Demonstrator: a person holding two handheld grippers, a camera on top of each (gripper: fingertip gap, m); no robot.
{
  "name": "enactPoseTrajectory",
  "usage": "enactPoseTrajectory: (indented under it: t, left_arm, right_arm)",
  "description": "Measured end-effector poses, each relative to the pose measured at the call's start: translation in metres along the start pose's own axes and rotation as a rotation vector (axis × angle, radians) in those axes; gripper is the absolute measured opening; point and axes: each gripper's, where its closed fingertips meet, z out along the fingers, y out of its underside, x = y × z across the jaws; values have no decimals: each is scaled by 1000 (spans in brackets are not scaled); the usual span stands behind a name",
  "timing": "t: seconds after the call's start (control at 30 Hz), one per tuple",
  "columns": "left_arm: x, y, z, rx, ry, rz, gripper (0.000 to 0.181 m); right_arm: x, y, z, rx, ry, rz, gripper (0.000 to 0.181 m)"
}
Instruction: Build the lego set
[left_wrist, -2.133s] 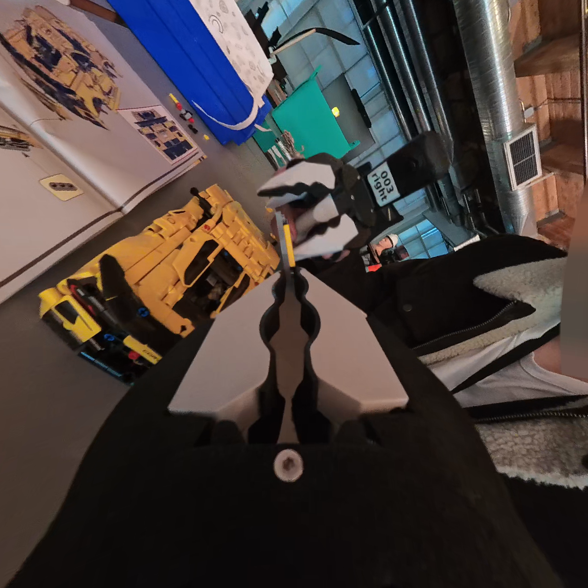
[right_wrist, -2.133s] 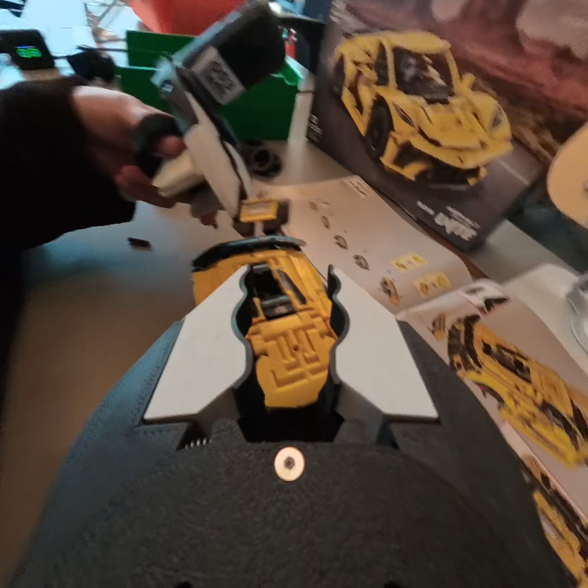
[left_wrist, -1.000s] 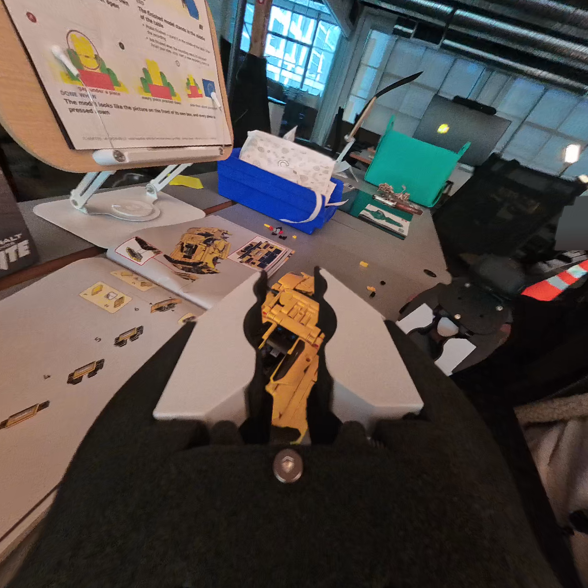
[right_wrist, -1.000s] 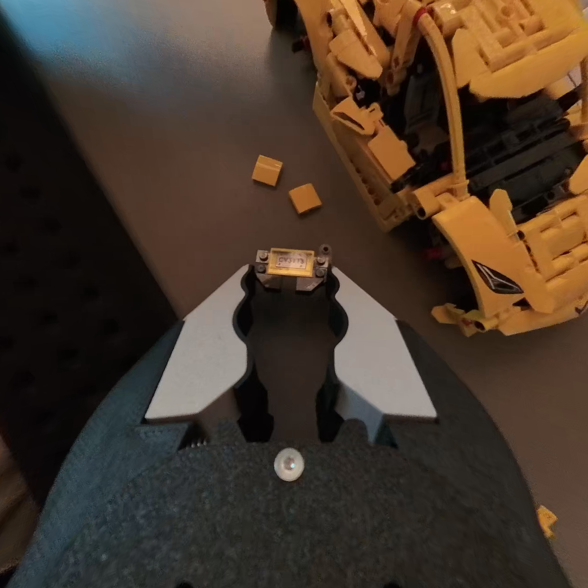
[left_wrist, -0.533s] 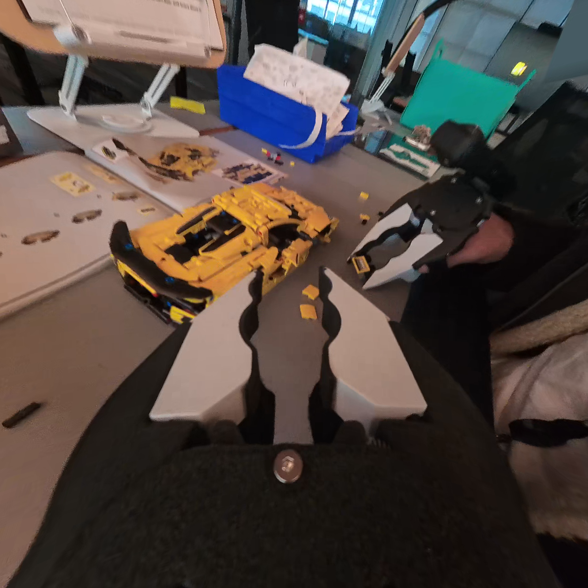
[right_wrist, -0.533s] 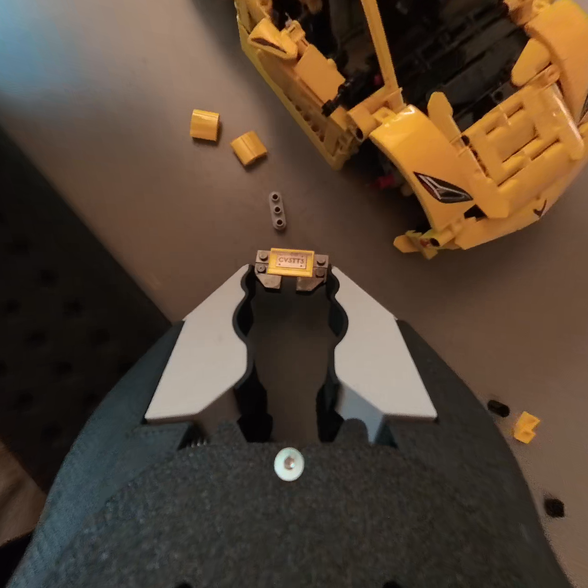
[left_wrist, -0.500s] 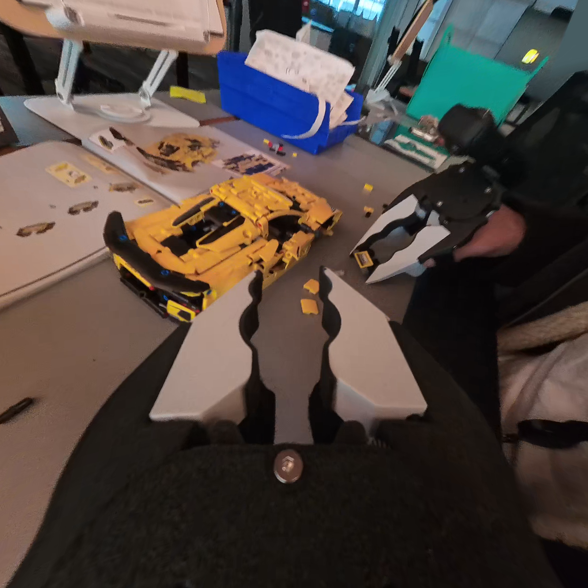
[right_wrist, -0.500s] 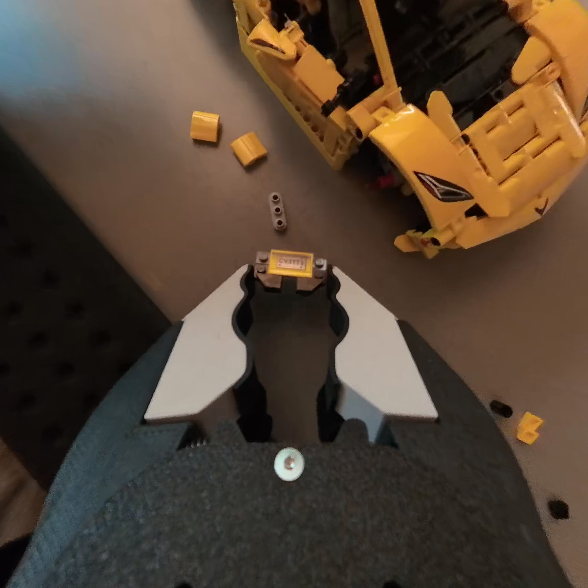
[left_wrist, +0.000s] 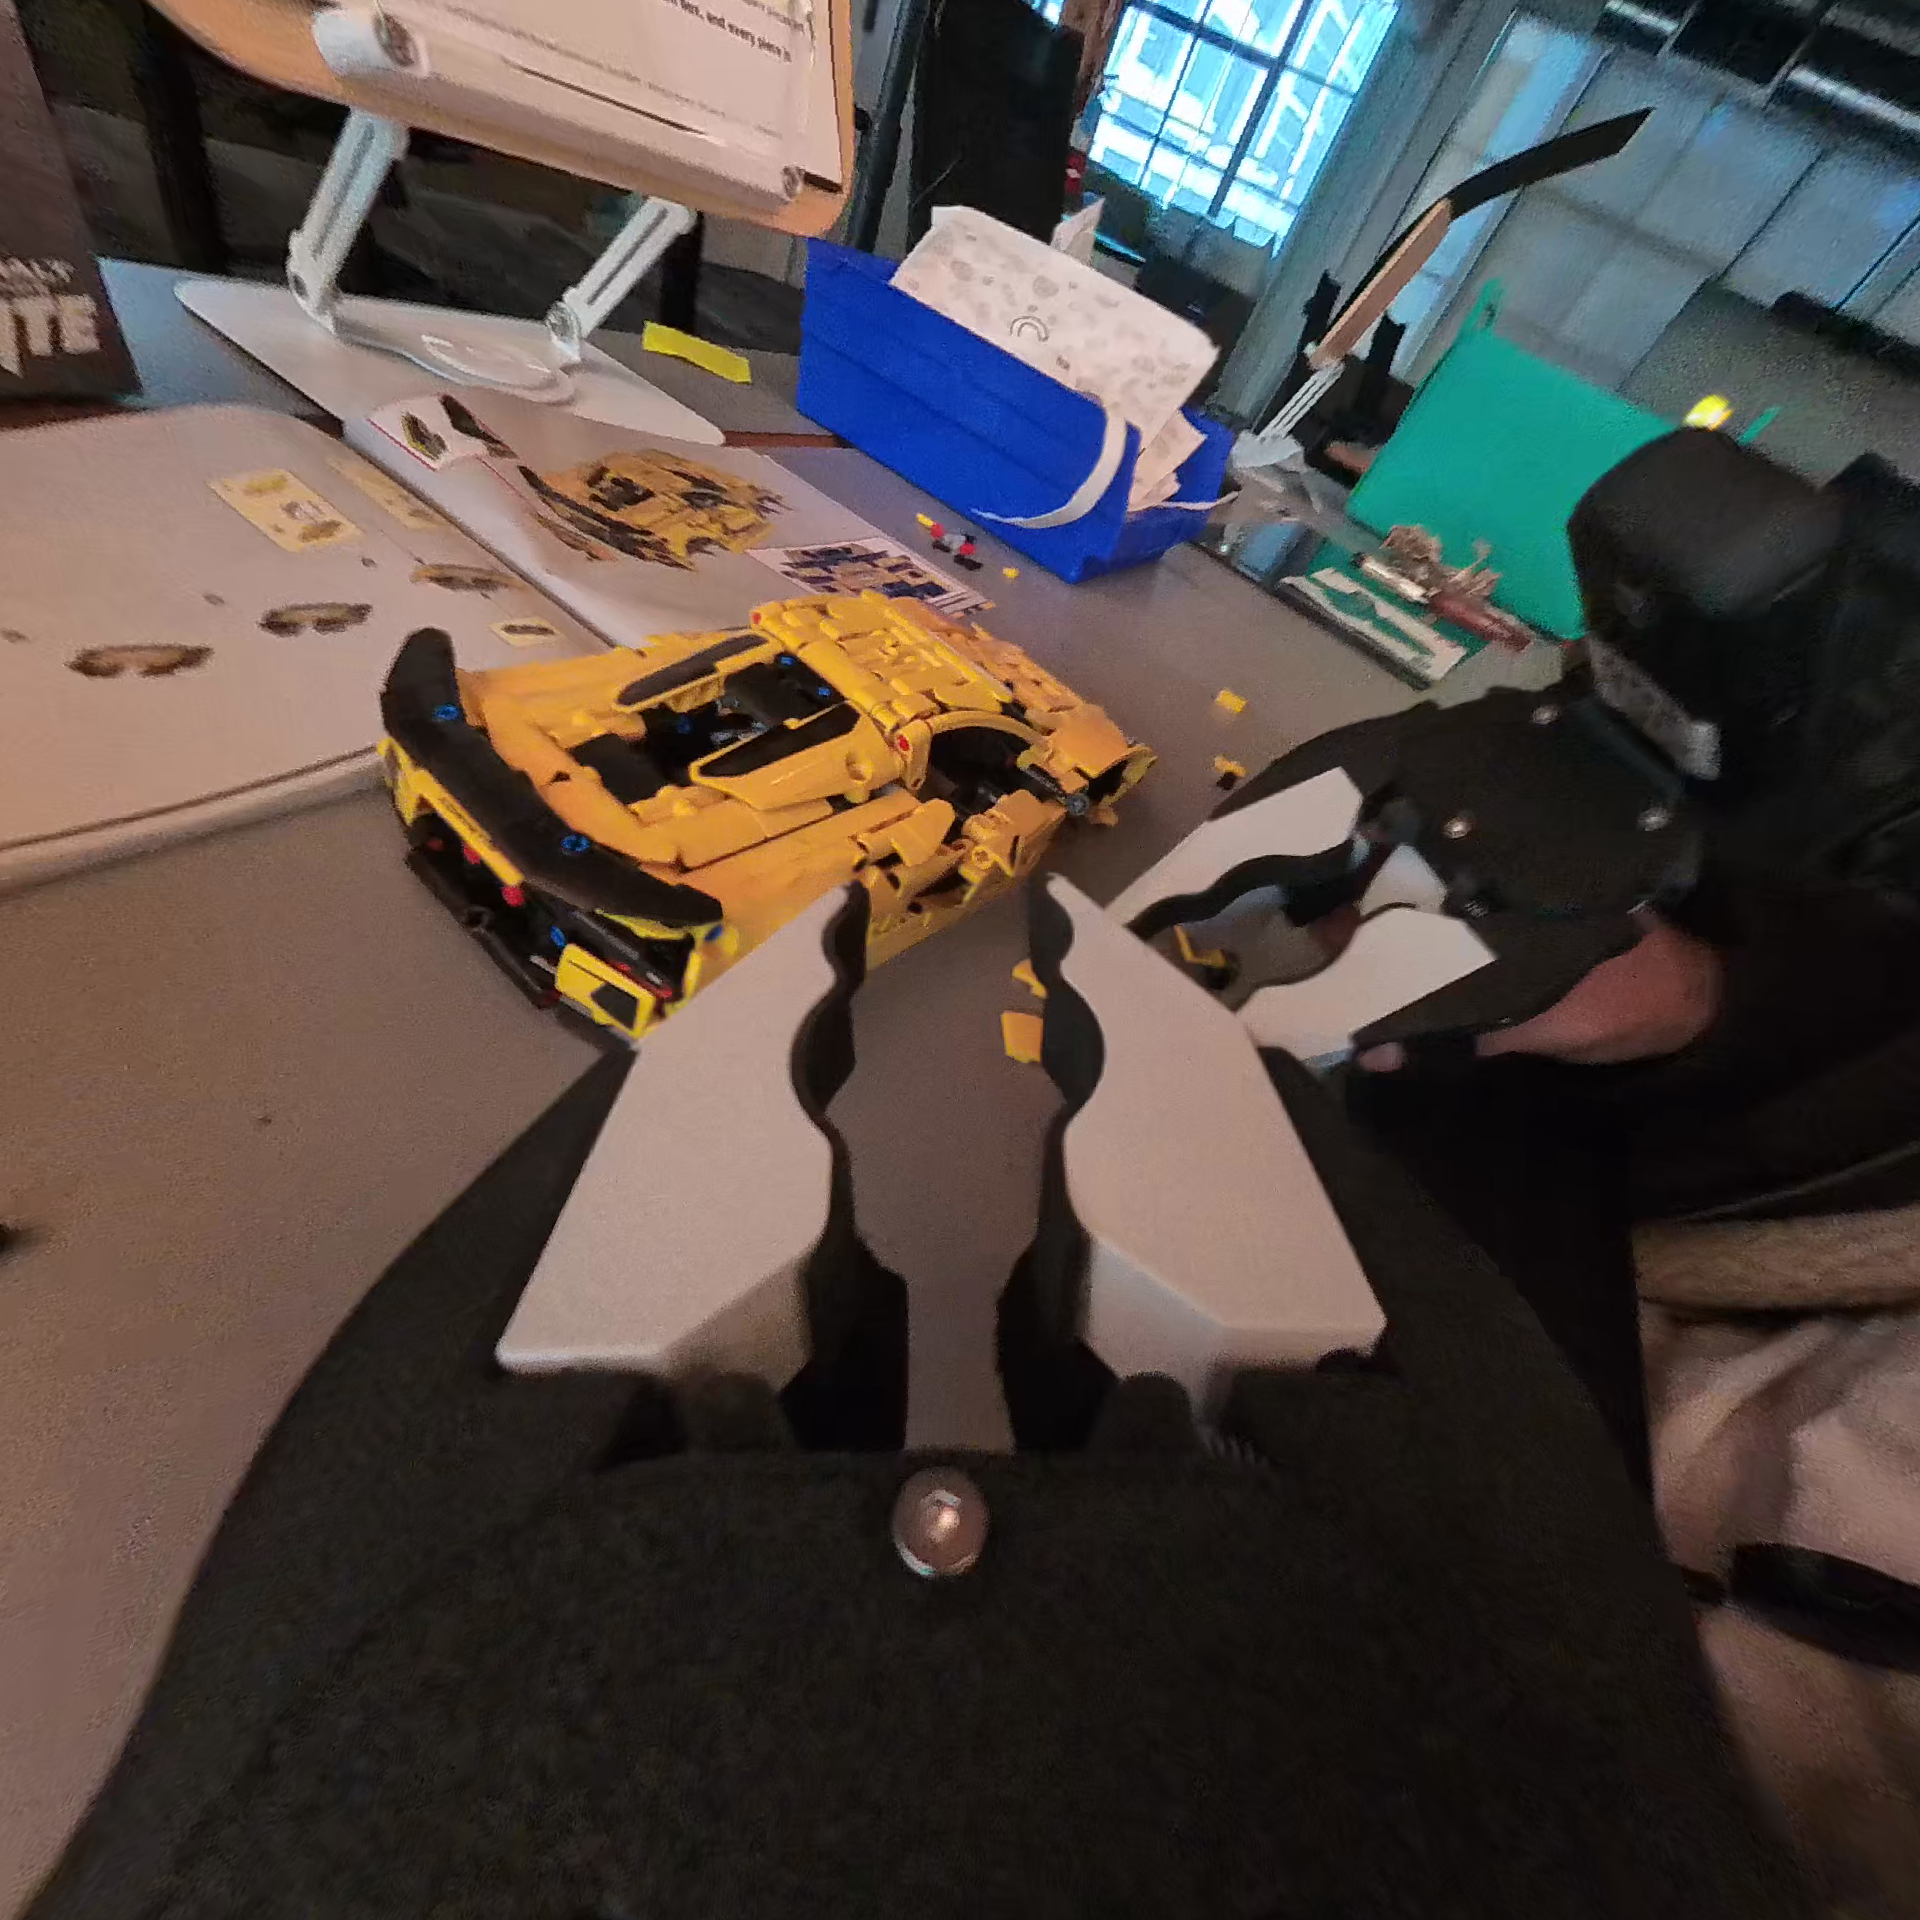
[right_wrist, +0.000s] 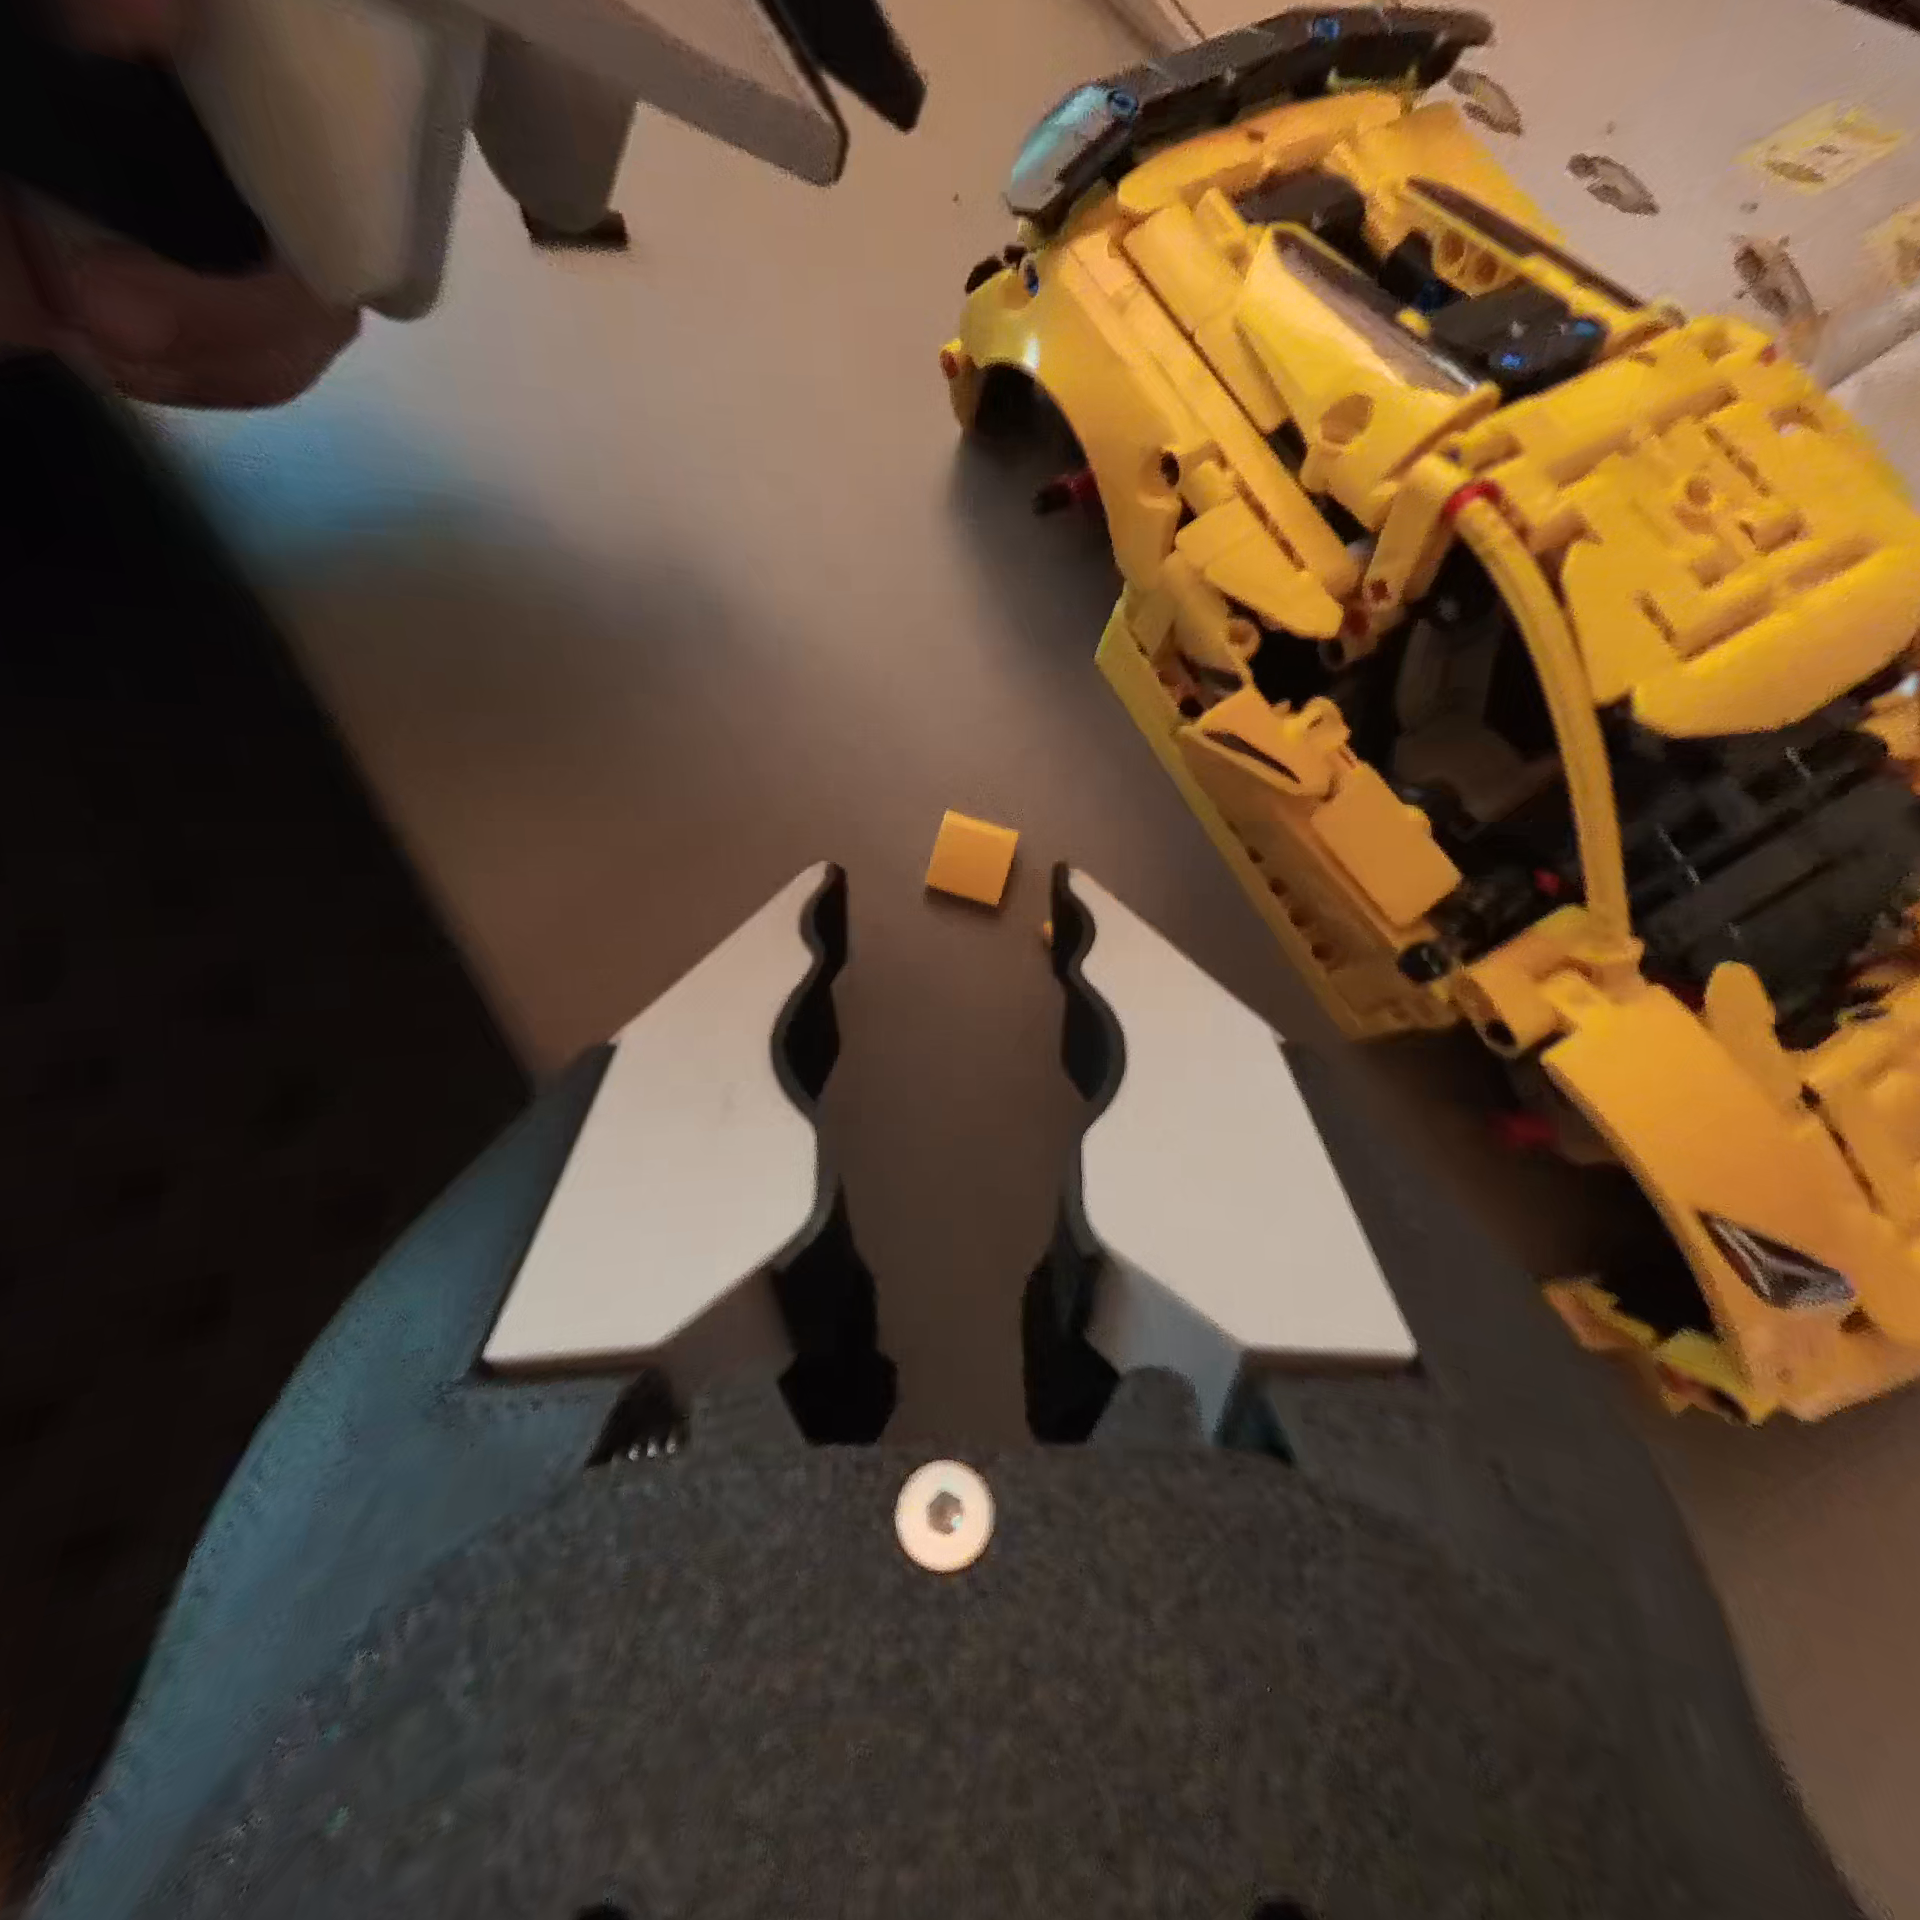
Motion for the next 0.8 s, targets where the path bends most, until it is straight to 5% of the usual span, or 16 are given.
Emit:
enactPoseTrajectory:
  t: [0.37, 0.6, 0.7, 0.8]
  left_arm:
    - [13, 0, 2, 15, 58, 72, 31]
    - [54, -24, -13, 225, 320, 172, 31]
    - [77, -36, -25, 312, 455, 179, 31]
    - [86, -38, -26, 296, 517, 158, 30]
  right_arm:
    - [2, 3, 16, -45, -121, 92, 17]
    - [-24, -73, -49, 206, -876, 494, 16]
    - [-28, -91, -80, 152, -1215, 662, 16]
    - [-23, -97, -86, 84, -1343, 769, 16]
